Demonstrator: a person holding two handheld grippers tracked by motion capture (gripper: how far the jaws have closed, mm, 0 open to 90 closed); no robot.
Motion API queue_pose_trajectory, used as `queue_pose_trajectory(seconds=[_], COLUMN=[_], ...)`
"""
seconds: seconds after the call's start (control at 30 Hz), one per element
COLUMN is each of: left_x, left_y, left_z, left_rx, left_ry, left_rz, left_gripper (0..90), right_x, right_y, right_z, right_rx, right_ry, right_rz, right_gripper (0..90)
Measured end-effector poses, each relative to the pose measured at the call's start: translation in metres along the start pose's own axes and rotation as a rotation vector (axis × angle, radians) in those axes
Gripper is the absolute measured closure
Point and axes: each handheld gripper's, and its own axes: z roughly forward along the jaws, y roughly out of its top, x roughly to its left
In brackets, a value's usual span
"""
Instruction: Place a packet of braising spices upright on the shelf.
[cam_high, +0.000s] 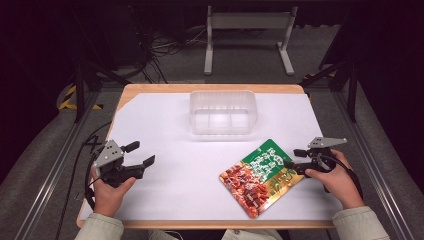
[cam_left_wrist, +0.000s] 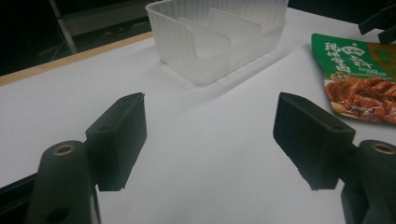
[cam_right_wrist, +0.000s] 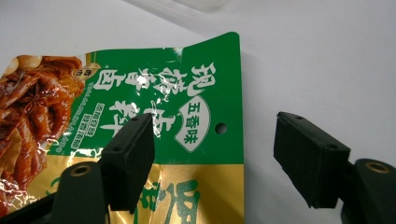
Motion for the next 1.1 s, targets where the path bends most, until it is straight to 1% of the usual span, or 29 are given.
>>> queue_pose_trajectory(seconds=[0.1, 0.27, 0.53, 0.7, 0.8, 0.97, 1.03, 1.1], left_x=[0.0, 0.0, 0.0, 0.0, 0.0, 0.0, 0.0, 0.0], left_y=[0.0, 0.0, 0.0, 0.0, 0.0, 0.0, 0.0, 0.0], left_z=[0.0, 0.001, 0.001, 0.001, 0.001, 0.001, 0.001, 0.001], left_rx=[0.002, 0.006, 0.008, 0.007, 0.007, 0.007, 0.007, 0.006], left_ry=[0.002, 0.002, 0.003, 0.006, 0.008, 0.009, 0.007, 0.008], left_rz=[0.008, 0.008, 0.01, 0.009, 0.009, 0.01, 0.009, 0.01], left_gripper=[26.8, 26.8, 26.8, 26.9, 27.0, 27.2, 27.3, 27.3], right_x=[0.0, 0.001, 0.003, 0.005, 0.007, 0.014, 0.016, 0.018], right_y=[-0.002, -0.004, -0.005, -0.005, -0.002, 0.004, 0.005, 0.005], right_z=[0.003, 0.006, 0.008, 0.007, 0.003, -0.004, -0.006, -0.005], right_rx=[0.014, 0.036, 0.054, 0.063, 0.049, 0.02, 0.016, 0.026], right_ry=[0.004, 0.011, 0.032, 0.061, 0.063, 0.089, 0.105, 0.109], right_rz=[0.004, 0.013, 0.021, 0.041, 0.038, 0.03, 0.028, 0.021], right_gripper=[29.1, 29.4, 31.0, 34.7, 38.7, 44.7, 48.0, 50.3])
